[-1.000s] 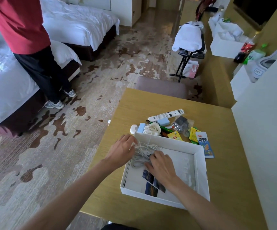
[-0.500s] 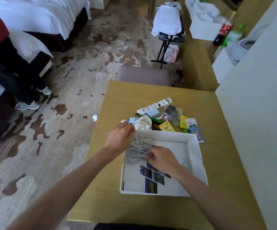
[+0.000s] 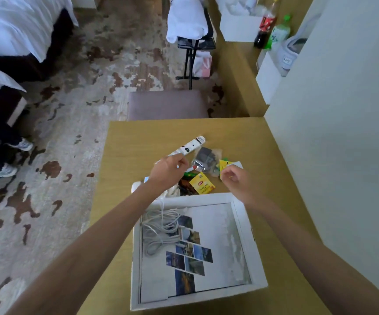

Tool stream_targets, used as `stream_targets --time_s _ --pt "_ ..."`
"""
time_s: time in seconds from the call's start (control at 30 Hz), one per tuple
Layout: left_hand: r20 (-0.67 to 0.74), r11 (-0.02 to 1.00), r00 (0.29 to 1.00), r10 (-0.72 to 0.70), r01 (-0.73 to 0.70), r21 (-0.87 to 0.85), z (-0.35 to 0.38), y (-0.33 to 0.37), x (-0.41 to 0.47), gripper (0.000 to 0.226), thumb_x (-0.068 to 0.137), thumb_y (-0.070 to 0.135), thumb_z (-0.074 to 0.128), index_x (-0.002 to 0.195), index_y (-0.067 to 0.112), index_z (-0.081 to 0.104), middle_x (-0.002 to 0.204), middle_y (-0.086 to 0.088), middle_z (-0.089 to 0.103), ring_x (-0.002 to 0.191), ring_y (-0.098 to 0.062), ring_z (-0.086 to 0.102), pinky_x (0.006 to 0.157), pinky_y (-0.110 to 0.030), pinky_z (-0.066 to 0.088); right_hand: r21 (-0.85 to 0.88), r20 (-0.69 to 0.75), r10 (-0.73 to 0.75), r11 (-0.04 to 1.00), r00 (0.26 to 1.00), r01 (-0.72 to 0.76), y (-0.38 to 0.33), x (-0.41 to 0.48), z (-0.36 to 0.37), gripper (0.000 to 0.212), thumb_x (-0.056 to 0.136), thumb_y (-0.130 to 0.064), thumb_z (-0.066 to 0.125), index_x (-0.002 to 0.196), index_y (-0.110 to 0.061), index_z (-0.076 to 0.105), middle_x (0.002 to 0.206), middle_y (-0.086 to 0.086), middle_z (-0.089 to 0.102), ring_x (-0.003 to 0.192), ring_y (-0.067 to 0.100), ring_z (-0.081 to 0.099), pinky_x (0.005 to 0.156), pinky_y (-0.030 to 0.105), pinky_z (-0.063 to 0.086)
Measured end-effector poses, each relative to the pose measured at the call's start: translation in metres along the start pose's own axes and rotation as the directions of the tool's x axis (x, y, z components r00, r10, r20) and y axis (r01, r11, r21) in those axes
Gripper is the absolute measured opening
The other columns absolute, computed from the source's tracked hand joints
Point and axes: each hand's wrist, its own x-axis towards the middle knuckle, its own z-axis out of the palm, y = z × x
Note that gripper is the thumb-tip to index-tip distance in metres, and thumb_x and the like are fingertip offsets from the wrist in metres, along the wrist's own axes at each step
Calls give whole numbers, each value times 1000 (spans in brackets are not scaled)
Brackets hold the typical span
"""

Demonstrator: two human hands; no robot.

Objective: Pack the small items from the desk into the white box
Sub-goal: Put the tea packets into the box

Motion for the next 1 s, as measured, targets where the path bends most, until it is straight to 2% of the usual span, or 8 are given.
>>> stream_targets --time_s 0.07,0.17,0.27,0.43,0.57,0.73,0.87,1.0 --pt "77 999 997 -23 20 37 4 10 23 14 90 27 49 92 23 63 100 5 66 84 -22 61 72 -33 50 10 -13 56 998 998 -56 19 21 -5 7 93 -15 58 94 -17 64 98 1 68 91 19 65 82 35 52" --pt "262 980 964 -43 -10 200 24 20 57 17 91 28 47 99 24 62 109 0 66 95 -24 61 84 -37 51 2 3 146 989 989 -146 43 52 -12 9 91 -10 58 98 -16 61 99 2 63 97 23 62 75 27 44" --pt "382 901 913 -141 -43 433 61 17 75 24 88 29 52 111 23 57 116 -3 61 103 -24 58 76 -34 47 -85 35 198 977 980 -194 67 76 -13 29 90 -12 62 118 -10 56 116 7 58 101 21 57 77 27 39" --pt "283 796 918 -276 54 603 100 0 91 75 80 47 66 139 14 32 137 -6 46 121 -26 52 79 -39 49 -443 152 148 894 977 -67 86 111 -11 79 79 -32 77 143 -11 36 140 11 45 128 32 41 102 44 37" --pt "248 830 919 -307 131 541 115 1 100 79 77 43 72 137 11 33 135 -9 47 119 -29 54 86 -44 51 -593 282 78 798 956 110 102 129 -7 92 75 -39 76 148 -18 24 148 8 37 136 29 33 108 50 28" --pt "200 832 906 -372 230 505 125 -1 100 67 75 34 76 126 13 38 120 -5 60 109 -27 61 73 -37 47 -538 331 -9 820 943 197 121 130 0 82 76 -34 71 145 -21 29 141 8 44 133 28 35 111 49 26" --pt "213 827 886 -411 264 497 131 0 99 58 75 33 76 123 17 47 118 -5 63 110 -26 60 77 -37 49 -450 281 -86 868 956 210 129 129 -5 79 75 -39 73 142 -25 33 137 5 49 130 27 39 108 44 27" --pt "254 810 883 -394 203 550 132 -2 95 48 76 37 74 118 21 57 118 -4 59 113 -26 54 80 -40 50 -146 170 -47 987 984 72 118 124 -8 74 73 -42 78 136 -28 41 129 -3 53 119 17 47 96 37 39"
